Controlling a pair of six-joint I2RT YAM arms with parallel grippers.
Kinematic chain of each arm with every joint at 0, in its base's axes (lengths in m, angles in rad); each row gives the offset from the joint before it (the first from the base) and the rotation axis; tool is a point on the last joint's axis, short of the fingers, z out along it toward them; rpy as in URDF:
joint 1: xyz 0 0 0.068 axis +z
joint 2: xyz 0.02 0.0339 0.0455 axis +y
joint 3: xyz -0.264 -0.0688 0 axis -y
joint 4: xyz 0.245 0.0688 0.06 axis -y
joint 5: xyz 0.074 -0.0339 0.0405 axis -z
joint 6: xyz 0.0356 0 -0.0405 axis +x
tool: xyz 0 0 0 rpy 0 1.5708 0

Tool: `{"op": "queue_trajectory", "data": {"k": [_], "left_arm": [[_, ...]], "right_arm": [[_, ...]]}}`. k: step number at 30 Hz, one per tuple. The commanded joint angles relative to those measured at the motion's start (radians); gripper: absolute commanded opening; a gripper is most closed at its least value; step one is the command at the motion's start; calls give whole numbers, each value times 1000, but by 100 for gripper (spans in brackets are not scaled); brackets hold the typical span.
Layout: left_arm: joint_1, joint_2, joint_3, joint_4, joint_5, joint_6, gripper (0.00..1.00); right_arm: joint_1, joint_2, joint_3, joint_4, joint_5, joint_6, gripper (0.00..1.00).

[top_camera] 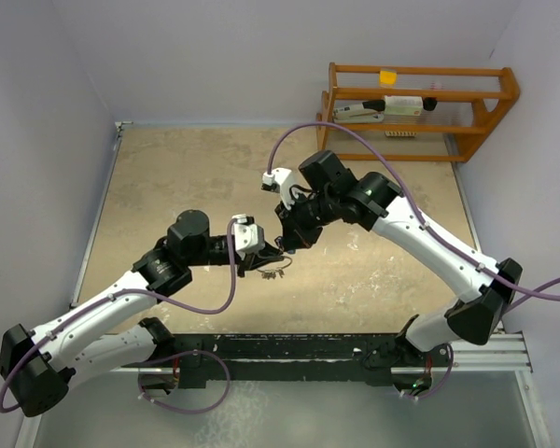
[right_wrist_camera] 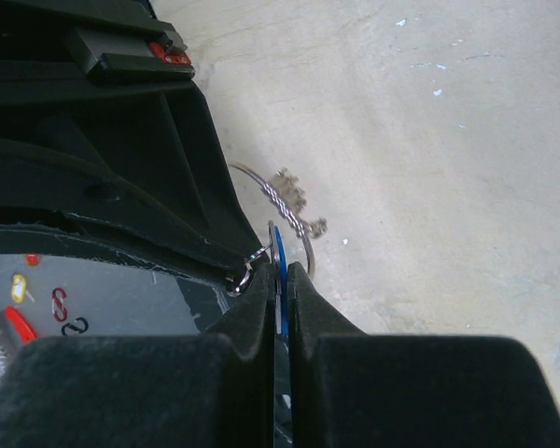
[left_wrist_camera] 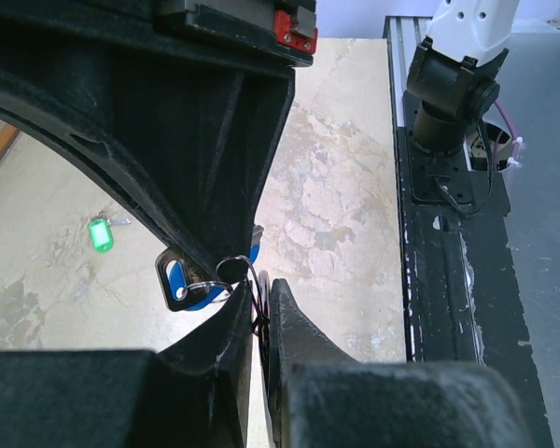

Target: Remove the keys from the keyring

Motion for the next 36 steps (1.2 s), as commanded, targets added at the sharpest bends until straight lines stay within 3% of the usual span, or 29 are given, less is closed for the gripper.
{"op": "queue_trajectory", "data": {"k": [1,10,20,24,30,32,36], "left_arm": [[-37,-79,76,343,268,-7,0],[-37,-64,81,380,279,-23,0],[-37,-64,91,304,198,11,0],[-37,-43,81,247,91,35,0],[-30,51,66,240,-247,-1,0],[5,110,68,261,-315,-44,0],[152,233,67,378,-311,-203,0]], "right_arm": [[-39,69,-7,110,17,-31,0],[-39,100,-29,82,37,-36,0],[-45,54,-45,92,386,8,0],[-61,-8,-52,129,549,33,0],[-117,-142,-143,286,669,73,0],[-144,-175,-178,337,669,84,0],[-181,-205,-226,401,666,96,0]]}}
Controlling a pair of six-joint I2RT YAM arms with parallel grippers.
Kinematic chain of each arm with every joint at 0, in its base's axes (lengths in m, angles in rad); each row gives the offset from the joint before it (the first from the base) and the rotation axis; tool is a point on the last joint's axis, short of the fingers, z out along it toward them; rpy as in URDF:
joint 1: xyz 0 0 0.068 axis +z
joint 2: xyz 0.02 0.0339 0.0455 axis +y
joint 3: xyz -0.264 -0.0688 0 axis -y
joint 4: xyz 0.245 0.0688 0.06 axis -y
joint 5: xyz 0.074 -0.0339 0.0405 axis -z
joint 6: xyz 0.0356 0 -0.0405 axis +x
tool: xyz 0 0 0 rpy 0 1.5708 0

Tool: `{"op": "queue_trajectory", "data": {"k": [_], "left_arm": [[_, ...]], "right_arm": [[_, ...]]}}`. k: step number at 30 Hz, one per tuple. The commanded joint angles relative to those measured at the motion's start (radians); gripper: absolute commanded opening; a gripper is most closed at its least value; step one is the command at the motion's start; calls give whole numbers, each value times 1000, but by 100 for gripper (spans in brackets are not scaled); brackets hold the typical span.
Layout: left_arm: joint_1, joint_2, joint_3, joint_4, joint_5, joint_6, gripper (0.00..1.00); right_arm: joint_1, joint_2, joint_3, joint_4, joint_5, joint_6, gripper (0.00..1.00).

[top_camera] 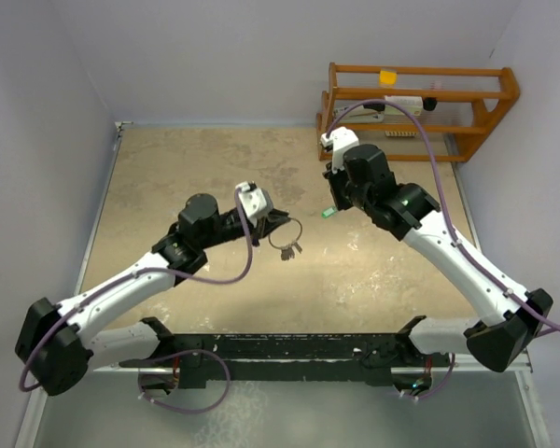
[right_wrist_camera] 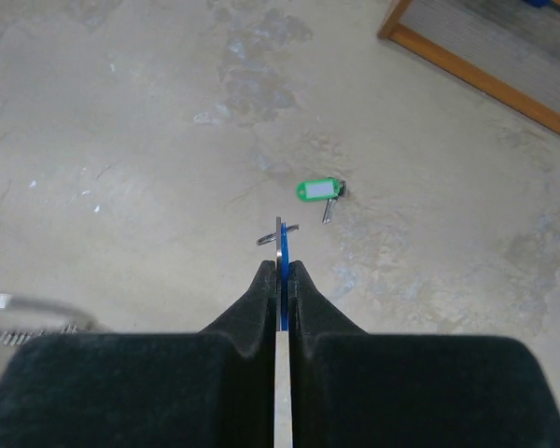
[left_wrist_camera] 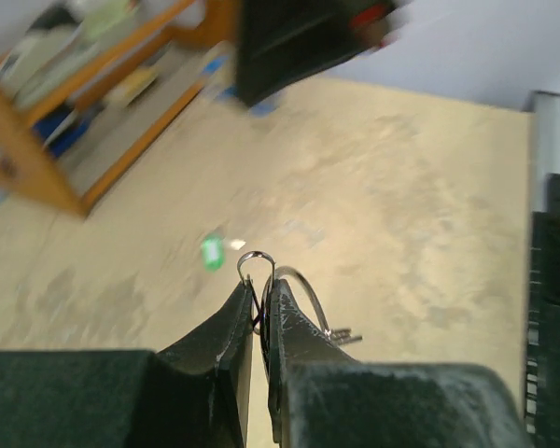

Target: Remove the keys from the keyring

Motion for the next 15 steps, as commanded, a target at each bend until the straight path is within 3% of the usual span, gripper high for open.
{"op": "queue_trajectory", "data": {"k": [1,7,15], "left_arm": [[154,117,15,161,-112,-185,0],[273,323,79,181,-204,-309,0],[283,394,80,152,-364,-277,0]], "right_arm": [[-35,-20,-45,128,34,33,0],[-61,46,-64,180,-37,42,0],[-73,190,-88,350,-124,58,0]]}}
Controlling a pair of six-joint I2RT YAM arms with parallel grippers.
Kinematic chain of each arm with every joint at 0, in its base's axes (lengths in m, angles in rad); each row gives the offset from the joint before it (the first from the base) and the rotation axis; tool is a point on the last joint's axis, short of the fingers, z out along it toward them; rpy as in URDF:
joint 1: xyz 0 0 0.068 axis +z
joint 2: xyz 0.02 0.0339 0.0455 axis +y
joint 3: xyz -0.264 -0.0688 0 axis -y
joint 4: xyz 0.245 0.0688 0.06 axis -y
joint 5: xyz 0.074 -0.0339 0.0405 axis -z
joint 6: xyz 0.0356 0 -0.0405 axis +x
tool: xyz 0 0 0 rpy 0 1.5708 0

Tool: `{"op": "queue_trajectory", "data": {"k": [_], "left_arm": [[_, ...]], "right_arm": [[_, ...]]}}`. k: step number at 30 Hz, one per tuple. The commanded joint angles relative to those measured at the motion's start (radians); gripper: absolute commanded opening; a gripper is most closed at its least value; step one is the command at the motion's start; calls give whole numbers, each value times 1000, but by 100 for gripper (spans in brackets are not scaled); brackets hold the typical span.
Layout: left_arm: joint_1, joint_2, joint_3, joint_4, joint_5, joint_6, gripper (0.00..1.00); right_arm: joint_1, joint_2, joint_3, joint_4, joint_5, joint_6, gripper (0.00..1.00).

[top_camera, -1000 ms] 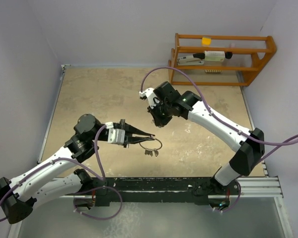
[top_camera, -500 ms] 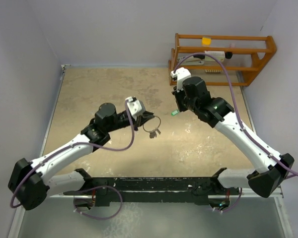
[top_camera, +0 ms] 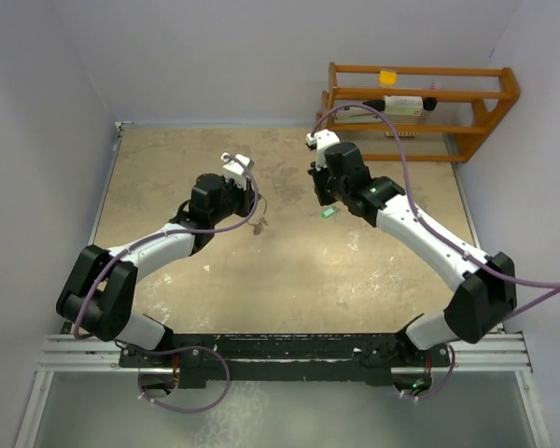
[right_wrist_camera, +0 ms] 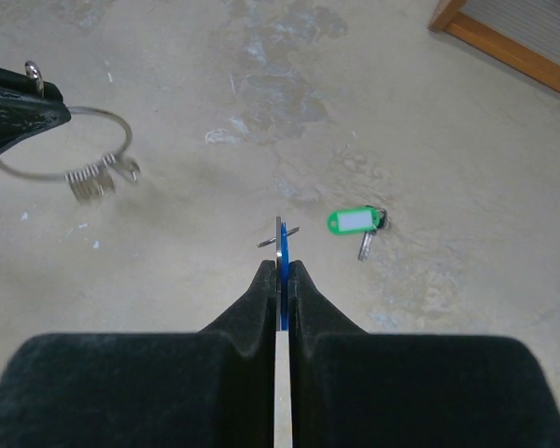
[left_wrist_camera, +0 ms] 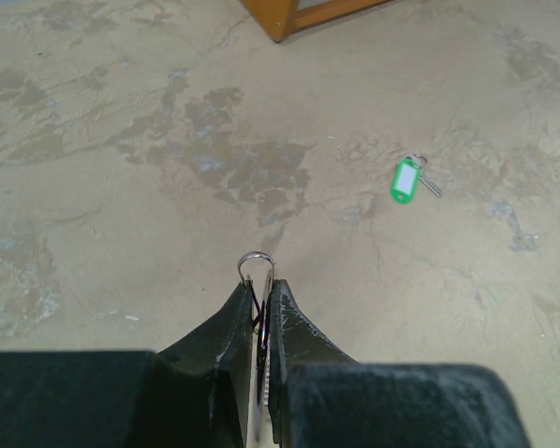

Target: Remove the keys from the keyring

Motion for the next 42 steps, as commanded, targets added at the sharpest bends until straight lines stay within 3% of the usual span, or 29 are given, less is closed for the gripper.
{"op": "queue_trajectory", "data": {"k": [1,6,20,28,42], "left_arm": [[2,-4,48,58,-102,-8,0],[5,-3,23,91,-153,-10,0],[69,58,-29,132,-171,-40,0],[87,63,-45,155,-154,-53,0],[100,68,-32,150,-140,-65,0]], "right_arm": [[-5,66,-13,173,-54,22,0],[-7,200,0,276,-32,5,0],[-35,572,225,311,-94,0,0],[-68,651,321,286,-159,37,0],[-73,629,240,372,-165,46,0]]}}
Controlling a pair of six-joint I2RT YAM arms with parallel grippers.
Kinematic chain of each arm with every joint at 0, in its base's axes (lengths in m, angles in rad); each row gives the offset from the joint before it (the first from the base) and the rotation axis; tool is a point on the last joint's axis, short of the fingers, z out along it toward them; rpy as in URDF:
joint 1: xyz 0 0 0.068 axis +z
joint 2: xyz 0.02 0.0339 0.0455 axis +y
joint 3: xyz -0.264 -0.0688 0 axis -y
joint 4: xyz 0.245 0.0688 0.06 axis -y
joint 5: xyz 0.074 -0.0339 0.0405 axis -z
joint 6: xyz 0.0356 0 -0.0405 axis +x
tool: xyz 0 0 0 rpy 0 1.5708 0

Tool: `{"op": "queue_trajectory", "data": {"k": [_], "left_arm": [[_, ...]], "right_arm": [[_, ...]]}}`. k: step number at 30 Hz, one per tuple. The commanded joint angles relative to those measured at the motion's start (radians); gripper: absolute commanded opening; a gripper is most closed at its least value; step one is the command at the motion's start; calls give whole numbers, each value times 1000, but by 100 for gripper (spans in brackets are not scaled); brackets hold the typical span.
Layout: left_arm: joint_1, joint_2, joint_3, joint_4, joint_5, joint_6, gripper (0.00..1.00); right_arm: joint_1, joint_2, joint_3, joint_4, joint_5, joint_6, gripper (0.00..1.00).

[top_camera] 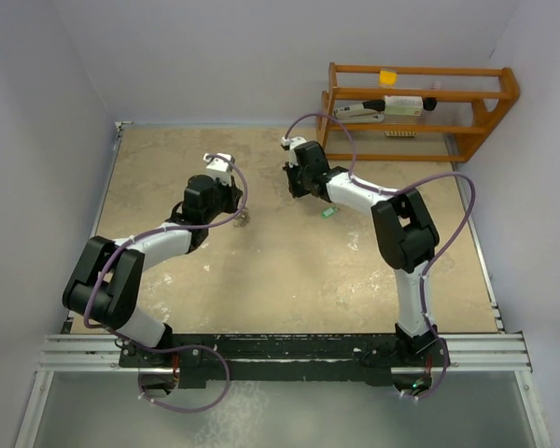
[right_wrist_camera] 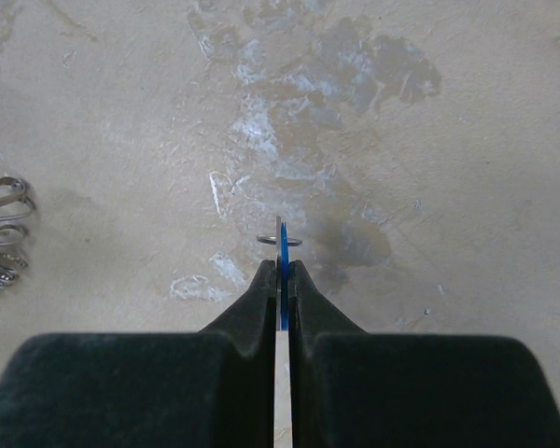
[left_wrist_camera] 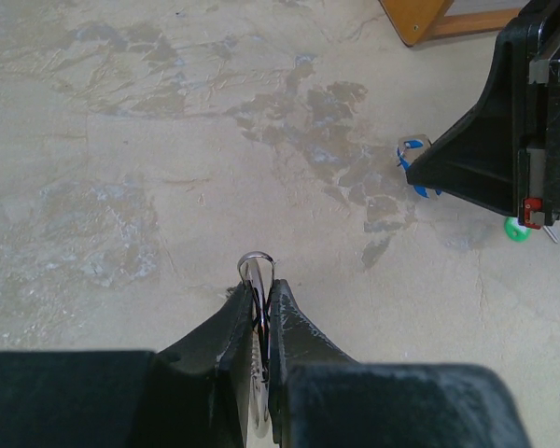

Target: Remove the keys from the keyring

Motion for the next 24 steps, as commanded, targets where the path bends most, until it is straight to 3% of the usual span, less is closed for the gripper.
{"op": "queue_trajectory", "data": {"k": [1,16,24], "left_arm": [[9,1,14,61,11,-16,0],[16,7,-4,53,-14,-14,0],[26,95,38,23,-83,-9,0]], "right_arm": [[0,-12,37,22,-11,11,0],[0,84,98,-3,-21,29,0],[0,106,104,-18,-16,29,0]]}}
